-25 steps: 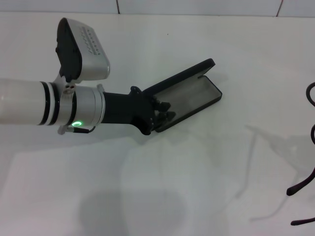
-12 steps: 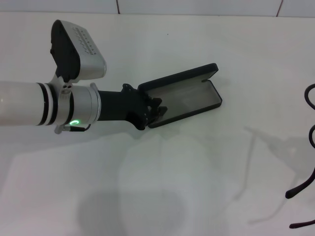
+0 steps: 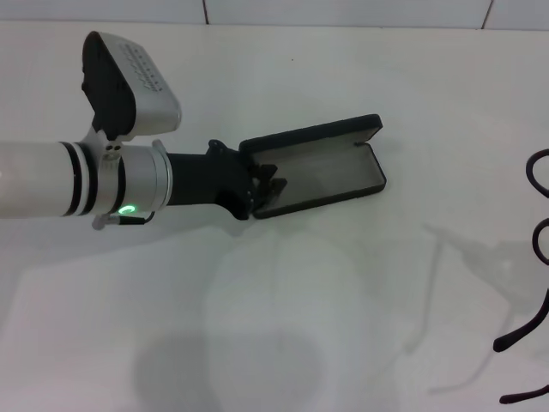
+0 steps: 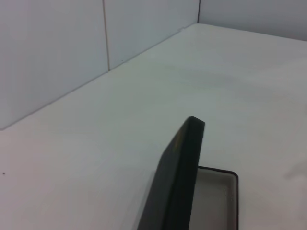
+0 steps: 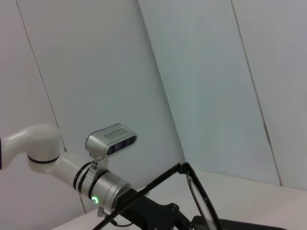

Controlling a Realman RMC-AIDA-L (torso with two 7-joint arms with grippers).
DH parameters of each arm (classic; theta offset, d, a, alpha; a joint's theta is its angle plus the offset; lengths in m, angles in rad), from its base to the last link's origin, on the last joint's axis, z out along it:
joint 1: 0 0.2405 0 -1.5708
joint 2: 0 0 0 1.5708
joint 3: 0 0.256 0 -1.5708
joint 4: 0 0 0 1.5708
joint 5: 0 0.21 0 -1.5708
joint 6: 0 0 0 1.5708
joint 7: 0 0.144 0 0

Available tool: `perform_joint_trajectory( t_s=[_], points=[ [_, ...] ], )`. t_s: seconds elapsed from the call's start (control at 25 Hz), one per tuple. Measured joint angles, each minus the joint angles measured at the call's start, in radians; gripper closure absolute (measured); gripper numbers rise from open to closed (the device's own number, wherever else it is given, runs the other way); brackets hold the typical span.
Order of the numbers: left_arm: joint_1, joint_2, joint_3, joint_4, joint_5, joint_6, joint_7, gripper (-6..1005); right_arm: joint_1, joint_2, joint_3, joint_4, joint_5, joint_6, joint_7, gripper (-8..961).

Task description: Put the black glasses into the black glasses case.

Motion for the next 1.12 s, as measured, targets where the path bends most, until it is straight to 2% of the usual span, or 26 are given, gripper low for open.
perform_joint_trajectory(
  t_s=[0.76, 0.96, 1.12],
  points=[
    [-0.011, 0.000, 0.001, 0.005, 0.000, -0.051, 0.004, 865, 0.003, 0.000, 0.000, 0.026, -0.001, -0.013, -0.031, 853],
    [-0.005, 0.000, 0.006, 0.018, 0.000, -0.019, -0.001, 879, 0.001, 0.000, 0.000, 0.033, -0.001, -0.013, -0.034, 854],
    [0.031, 0.002, 0.003, 0.084, 0.003, 0.044, -0.003, 890, 0.002, 0.000, 0.000, 0.050, 0.000, -0.013, -0.044, 854]
  ],
)
